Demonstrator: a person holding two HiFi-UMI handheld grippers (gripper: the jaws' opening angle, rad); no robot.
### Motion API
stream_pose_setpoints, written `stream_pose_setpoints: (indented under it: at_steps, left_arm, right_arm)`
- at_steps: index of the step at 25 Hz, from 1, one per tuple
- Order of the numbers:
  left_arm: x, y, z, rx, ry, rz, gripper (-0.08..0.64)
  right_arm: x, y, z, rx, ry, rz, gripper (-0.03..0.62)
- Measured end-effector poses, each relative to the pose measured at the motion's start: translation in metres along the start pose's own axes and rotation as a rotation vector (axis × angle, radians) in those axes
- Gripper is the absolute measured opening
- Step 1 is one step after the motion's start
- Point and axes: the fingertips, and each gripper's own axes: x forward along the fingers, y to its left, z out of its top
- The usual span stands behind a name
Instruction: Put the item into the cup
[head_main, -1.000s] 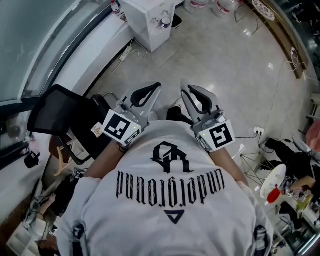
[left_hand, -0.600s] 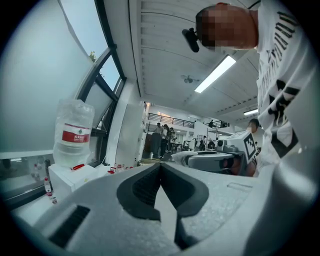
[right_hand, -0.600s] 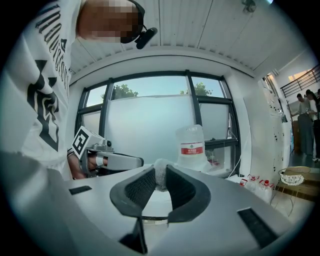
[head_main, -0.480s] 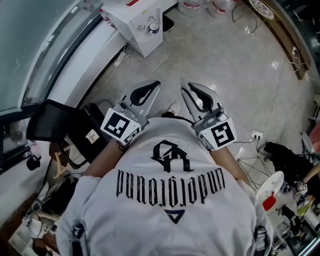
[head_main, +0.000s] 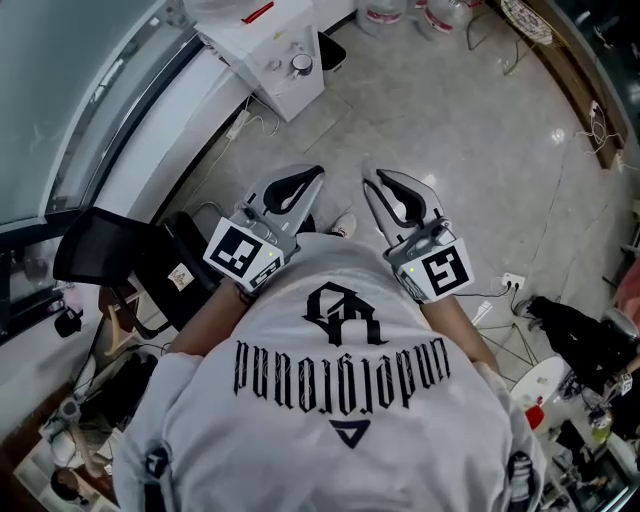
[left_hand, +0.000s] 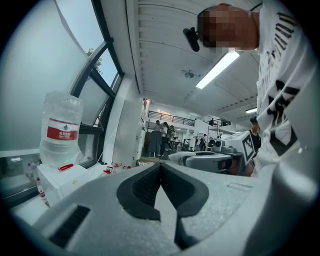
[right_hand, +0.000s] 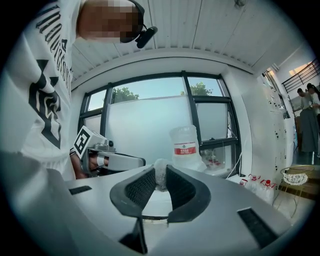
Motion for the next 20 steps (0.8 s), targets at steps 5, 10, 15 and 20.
stream_pose_setpoints:
  at_steps: [5,10,15,20]
  left_arm:
    - [0.015,0.009,-0.001,-0.008,0.002,-0.018,0.012]
    - [0.023,0.018,0.001,-0.009,-0.005,-0.031,0.012]
    - [0.028,0.033,0.003,-0.021,0.0,-0.054,0.012]
    - [0.032,0.065,0.01,-0.022,-0.006,-0.054,0.012]
  right_arm:
    - [0.005,-0.015,-0.002,0.001,0.008,-0.013,0.067]
    - [0.012,-0.021,-0.002,-0.005,0.022,-0.021,0.067]
    - [0.031,-0.027,-0.001,-0.006,0.033,-0.02,0.067]
    - [0.064,-0.034,0.003,-0.01,0.044,-0.012,0.067]
